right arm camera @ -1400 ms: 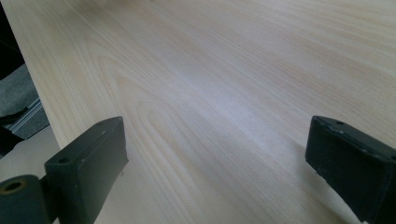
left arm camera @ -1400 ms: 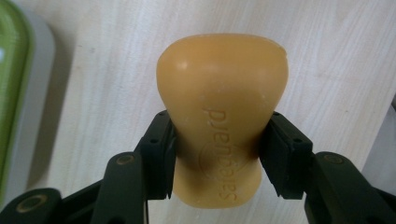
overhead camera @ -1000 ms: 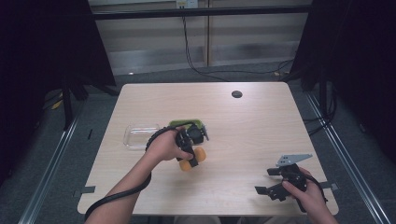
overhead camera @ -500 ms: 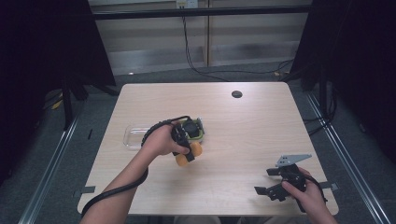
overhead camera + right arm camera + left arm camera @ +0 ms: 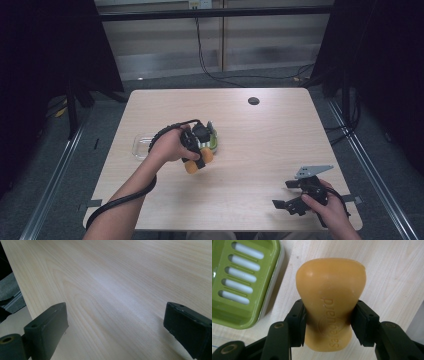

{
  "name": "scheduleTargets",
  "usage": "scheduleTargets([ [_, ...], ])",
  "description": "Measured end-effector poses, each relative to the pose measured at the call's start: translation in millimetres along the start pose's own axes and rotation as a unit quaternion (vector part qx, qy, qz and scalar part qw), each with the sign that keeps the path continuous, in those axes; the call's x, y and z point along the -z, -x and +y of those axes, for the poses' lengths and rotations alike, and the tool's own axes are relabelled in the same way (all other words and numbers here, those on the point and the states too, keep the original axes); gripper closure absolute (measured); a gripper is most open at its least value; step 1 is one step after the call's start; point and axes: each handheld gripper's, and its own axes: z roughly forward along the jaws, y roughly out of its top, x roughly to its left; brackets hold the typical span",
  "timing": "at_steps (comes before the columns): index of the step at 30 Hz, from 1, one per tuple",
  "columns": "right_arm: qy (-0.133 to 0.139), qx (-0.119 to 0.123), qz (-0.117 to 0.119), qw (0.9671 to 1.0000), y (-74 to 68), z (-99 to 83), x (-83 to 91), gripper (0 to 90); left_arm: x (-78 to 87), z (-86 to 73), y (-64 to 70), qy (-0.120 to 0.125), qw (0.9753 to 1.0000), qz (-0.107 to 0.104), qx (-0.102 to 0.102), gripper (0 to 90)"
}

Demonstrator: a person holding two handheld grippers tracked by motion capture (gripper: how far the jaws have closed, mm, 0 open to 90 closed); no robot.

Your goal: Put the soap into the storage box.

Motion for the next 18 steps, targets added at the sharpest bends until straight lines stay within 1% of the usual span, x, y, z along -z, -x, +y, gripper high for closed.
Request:
scheduleTargets([
  [3,0.000,0.000,0.001,1.0000,0.1,-0.1,0.2,5.1,2.7,0.7,-1.6,-0.001,1.0000,0.003,-0.001,49.9],
  [4,0.000,0.001,0.001,1.0000,0.1,-0.1,0.2,5.1,3.6,0.8,-1.9,-0.002,1.0000,0.004,0.002,49.9],
  [6,0.000,0.000,0.000,1.0000,0.4,-0.2,0.0,5.1,6.9,0.7,-4.3,-0.003,1.0000,0.004,0.000,49.9],
  [8,0.000,0.000,0.000,1.0000,0.1,-0.2,0.0,5.1,7.7,0.5,-4.7,-0.003,1.0000,0.004,0.003,49.9],
  [9,0.000,0.000,0.000,1.0000,0.1,-0.2,0.0,5.1,9.1,0.5,-5.7,-0.005,1.0000,0.004,0.000,49.9],
  [10,0.000,0.001,0.000,1.0000,-0.1,-0.1,0.0,5.1,9.7,0.2,-5.4,0.001,0.9999,0.005,0.009,49.9],
  [14,0.000,0.000,-0.001,1.0000,0.3,0.0,0.0,5.1,14.2,0.9,-8.4,-0.001,1.0000,0.004,0.007,49.9],
  [16,-0.003,-0.002,0.000,1.0000,-0.2,-0.1,-0.2,5.1,15.3,1.0,-8.9,0.001,0.9999,0.003,0.013,49.9],
  [17,-0.001,0.000,-0.002,1.0000,0.1,0.1,-0.1,5.1,16.1,1.2,-9.8,-0.004,0.9999,0.001,0.015,49.9],
  [18,-0.001,0.000,-0.002,1.0000,0.1,0.1,-0.1,5.1,16.8,1.3,-10.6,-0.008,0.9999,0.003,0.011,49.9],
])
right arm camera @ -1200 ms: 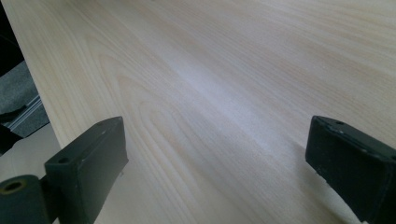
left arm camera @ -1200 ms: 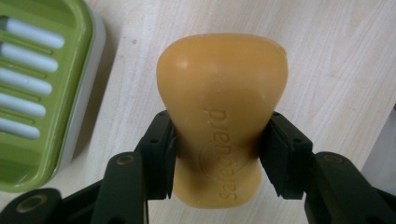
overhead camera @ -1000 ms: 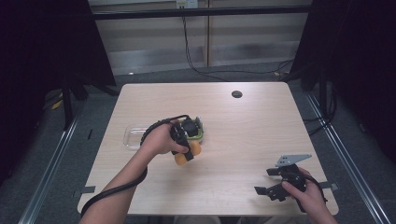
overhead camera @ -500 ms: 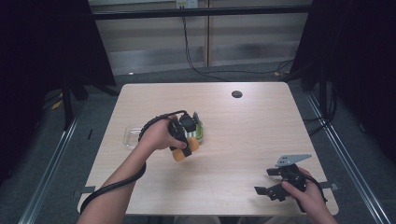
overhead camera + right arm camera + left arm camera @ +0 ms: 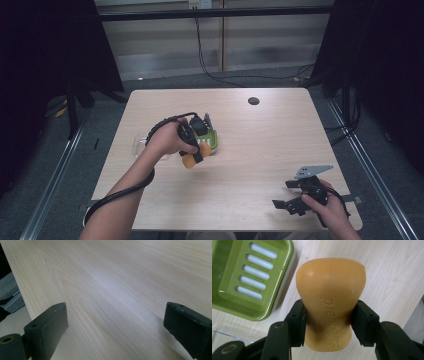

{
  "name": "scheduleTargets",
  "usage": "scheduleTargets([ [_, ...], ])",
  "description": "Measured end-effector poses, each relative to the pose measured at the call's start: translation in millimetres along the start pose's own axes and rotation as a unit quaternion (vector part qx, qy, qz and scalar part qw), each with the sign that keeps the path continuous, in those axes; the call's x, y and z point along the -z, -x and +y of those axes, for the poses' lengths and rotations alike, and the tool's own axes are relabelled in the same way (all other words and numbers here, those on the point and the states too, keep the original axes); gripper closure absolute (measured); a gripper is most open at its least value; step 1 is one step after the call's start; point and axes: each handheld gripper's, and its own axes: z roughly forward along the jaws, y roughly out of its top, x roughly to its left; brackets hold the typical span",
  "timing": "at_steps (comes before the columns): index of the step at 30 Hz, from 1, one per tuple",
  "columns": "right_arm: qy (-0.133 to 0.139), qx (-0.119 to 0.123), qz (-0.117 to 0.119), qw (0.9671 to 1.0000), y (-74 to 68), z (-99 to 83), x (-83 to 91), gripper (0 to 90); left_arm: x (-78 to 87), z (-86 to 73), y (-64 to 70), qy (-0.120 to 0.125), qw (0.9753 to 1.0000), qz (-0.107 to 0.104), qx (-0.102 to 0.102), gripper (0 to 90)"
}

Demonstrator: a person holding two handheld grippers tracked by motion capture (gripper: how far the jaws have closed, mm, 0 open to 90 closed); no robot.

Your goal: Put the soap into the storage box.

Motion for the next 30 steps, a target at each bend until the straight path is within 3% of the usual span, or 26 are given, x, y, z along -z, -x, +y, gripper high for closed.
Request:
scheduleTargets([
  [7,0.003,-0.004,-0.002,1.0000,0.9,-0.1,1.6,5.1,5.0,0.6,-3.4,0.003,1.0000,-0.003,0.009,49.9],
  [10,0.004,-0.004,-0.001,1.0000,1.0,-0.1,1.9,5.1,7.6,1.6,-6.7,-0.003,1.0000,0.000,0.000,49.9],
  [17,0.003,-0.003,-0.001,1.0000,2.2,-0.5,1.7,5.1,9.8,2.1,-11.5,0.009,0.9998,0.006,0.019,49.9],
  [20,0.003,-0.004,-0.001,1.0000,1.9,-0.5,2.0,5.1,12.2,3.2,-14.3,-0.002,1.0000,0.002,0.009,49.9],
  [30,0.005,-0.005,-0.003,1.0000,1.8,-0.3,2.6,5.1,15.2,3.6,-17.4,0.007,0.9997,0.006,0.021,49.9],
])
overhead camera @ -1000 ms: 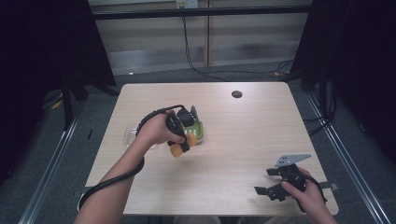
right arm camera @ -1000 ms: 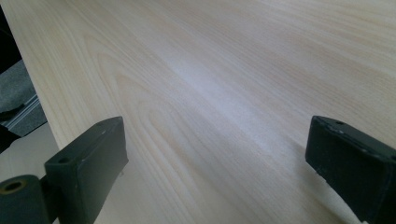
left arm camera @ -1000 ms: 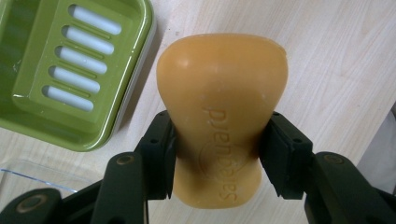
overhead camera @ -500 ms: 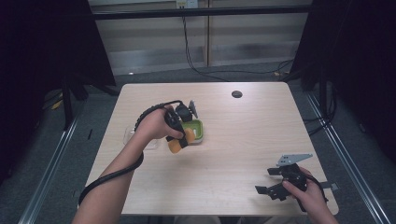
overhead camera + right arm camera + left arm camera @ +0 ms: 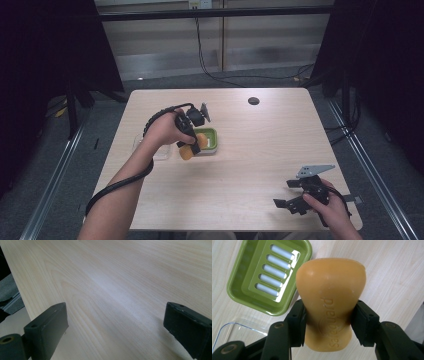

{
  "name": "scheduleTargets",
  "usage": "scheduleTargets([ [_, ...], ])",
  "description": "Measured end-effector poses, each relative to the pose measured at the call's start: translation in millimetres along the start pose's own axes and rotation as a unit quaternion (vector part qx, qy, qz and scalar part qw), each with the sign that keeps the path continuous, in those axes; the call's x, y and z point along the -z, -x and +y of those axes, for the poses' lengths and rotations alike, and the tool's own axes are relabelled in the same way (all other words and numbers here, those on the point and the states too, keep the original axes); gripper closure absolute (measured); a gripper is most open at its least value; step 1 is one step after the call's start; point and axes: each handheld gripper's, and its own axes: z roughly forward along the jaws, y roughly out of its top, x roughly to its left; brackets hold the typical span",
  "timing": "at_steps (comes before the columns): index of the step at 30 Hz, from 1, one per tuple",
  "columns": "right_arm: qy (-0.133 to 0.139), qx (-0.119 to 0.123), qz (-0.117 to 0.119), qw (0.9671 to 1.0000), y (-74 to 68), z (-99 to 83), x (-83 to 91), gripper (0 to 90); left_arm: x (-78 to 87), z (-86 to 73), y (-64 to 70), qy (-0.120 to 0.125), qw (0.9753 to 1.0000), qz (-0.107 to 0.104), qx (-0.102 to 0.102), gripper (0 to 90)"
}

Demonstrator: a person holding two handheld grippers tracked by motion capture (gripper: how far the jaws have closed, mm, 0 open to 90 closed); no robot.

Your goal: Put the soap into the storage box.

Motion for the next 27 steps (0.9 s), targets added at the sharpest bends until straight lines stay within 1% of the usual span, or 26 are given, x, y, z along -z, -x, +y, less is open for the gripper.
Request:
scheduleTargets([
  [3,0.000,0.001,0.000,1.0000,0.0,0.0,-0.2,5.1,1.0,0.7,-2.1,-0.002,1.0000,0.002,-0.002,49.9],
  [4,-0.001,0.001,-0.001,1.0000,-0.2,0.0,-0.1,5.1,1.7,0.9,-3.1,-0.006,1.0000,0.002,-0.005,50.0],
  [6,0.000,0.002,0.000,1.0000,0.0,0.0,-0.6,5.1,2.2,1.2,-4.0,-0.003,1.0000,0.001,0.002,49.9],
  [8,0.000,0.002,0.000,1.0000,-0.1,0.0,-0.5,5.1,3.5,1.7,-6.3,-0.008,1.0000,0.001,-0.002,49.9],
  [9,0.000,0.002,0.000,1.0000,-0.2,0.0,-0.6,5.1,3.1,1.7,-6.7,0.000,1.0000,0.002,0.006,49.9],
  [10,0.000,0.002,0.000,1.0000,-0.2,0.0,-0.4,5.1,3.8,1.9,-8.5,-0.006,1.0000,0.002,0.002,49.9],
  [11,0.001,0.001,-0.002,1.0000,0.0,0.0,-0.2,5.1,3.7,1.9,-9.9,-0.003,1.0000,0.000,0.004,50.0],
  [12,0.001,0.002,-0.002,1.0000,0.1,0.0,-0.1,5.1,4.1,2.0,-12.2,-0.007,1.0000,0.002,0.002,49.9],
  [14,0.001,0.003,0.001,1.0000,0.4,-0.1,0.1,5.1,4.3,2.1,-12.9,-0.009,0.9999,0.005,0.003,49.9],
  [15,0.001,0.003,0.001,1.0000,0.4,-0.1,0.1,5.1,4.4,2.2,-13.4,-0.003,0.9999,0.008,0.006,49.9],
  [16,0.001,0.001,0.000,1.0000,0.8,-0.2,0.3,5.1,6.1,2.5,-15.7,-0.009,0.9999,0.005,0.004,49.9],
  [17,0.000,-0.001,0.001,1.0000,1.0,-0.2,0.4,5.1,6.7,2.8,-16.2,-0.008,0.9999,0.006,0.006,49.9],
  [18,0.000,0.001,0.001,1.0000,1.3,-0.3,0.1,5.1,6.5,2.9,-15.7,-0.002,0.9999,0.009,0.014,49.9],
  [19,0.000,0.002,0.001,1.0000,1.2,-0.5,-0.2,5.1,6.5,2.9,-15.7,-0.002,0.9999,0.009,0.014,49.9],
  [22,0.000,0.002,0.000,1.0000,1.1,-0.4,-0.6,5.1,9.3,3.2,-19.8,-0.009,0.9998,0.014,0.005,49.9],
  [24,0.000,0.001,0.001,1.0000,1.1,-0.4,-0.6,5.1,9.3,2.8,-20.4,-0.005,0.9998,0.013,0.016,49.9],
  [27,-0.001,0.000,0.001,1.0000,1.0,-0.5,-0.1,5.1,10.1,2.9,-23.2,-0.010,0.9998,0.017,0.011,49.9],
])
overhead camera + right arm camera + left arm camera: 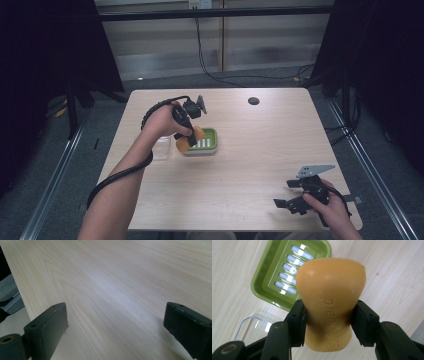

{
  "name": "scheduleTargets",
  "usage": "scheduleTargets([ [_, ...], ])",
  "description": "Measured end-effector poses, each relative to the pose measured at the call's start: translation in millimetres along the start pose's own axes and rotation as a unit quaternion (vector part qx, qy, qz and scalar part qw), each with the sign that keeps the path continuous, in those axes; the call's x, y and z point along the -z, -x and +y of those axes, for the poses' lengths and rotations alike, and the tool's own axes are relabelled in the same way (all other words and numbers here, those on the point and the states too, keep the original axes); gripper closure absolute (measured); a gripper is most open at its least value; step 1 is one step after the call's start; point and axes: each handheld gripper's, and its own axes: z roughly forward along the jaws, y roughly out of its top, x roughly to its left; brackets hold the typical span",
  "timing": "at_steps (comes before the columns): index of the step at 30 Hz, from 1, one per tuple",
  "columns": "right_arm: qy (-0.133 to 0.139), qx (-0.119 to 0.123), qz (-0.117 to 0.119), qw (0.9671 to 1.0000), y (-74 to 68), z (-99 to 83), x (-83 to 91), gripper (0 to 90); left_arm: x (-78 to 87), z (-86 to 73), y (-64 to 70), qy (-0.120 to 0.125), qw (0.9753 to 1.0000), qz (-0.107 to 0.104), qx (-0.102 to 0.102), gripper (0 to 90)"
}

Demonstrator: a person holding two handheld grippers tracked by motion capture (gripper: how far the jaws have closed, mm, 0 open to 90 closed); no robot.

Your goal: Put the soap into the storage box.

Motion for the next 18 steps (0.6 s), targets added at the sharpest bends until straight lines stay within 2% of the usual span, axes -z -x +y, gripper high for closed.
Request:
scheduleTargets([
  [2,0.001,-0.001,0.001,1.0000,0.5,0.0,0.2,5.1,-0.5,-0.3,-2.2,0.001,1.0000,0.000,0.009,49.9],
  [6,0.002,-0.002,0.001,1.0000,0.2,0.1,0.5,5.1,-0.2,0.4,-5.0,0.000,1.0000,0.005,0.004,49.9],
  [7,0.003,-0.001,0.000,1.0000,0.5,0.0,0.2,5.1,-0.3,0.3,-4.1,0.005,0.9999,0.006,0.015,49.9],
  [8,0.003,0.000,0.000,1.0000,0.8,-0.1,-0.1,5.1,0.8,0.9,-6.4,0.002,0.9999,0.008,0.006,49.9],
  [9,0.002,-0.002,-0.001,1.0000,0.8,-0.2,-0.1,5.1,1.3,1.1,-7.2,-0.001,1.0000,0.004,0.007,49.9],
  [13,0.002,-0.001,-0.001,1.0000,1.3,-0.3,0.2,5.1,1.3,2.6,-8.5,0.002,0.9999,0.012,0.006,49.9],
  [14,0.004,0.001,-0.001,1.0000,1.7,-0.3,0.6,5.1,0.7,2.9,-8.0,0.006,0.9998,0.011,0.012,49.9],
  [16,0.004,0.001,-0.001,1.0000,1.9,-0.3,0.7,5.1,0.6,4.1,-9.1,0.004,0.9999,0.013,0.003,49.9],
  [18,0.003,0.000,-0.001,1.0000,1.8,-0.4,0.7,5.0,0.2,5.2,-8.9,0.004,0.9999,0.013,0.007,49.9],
])
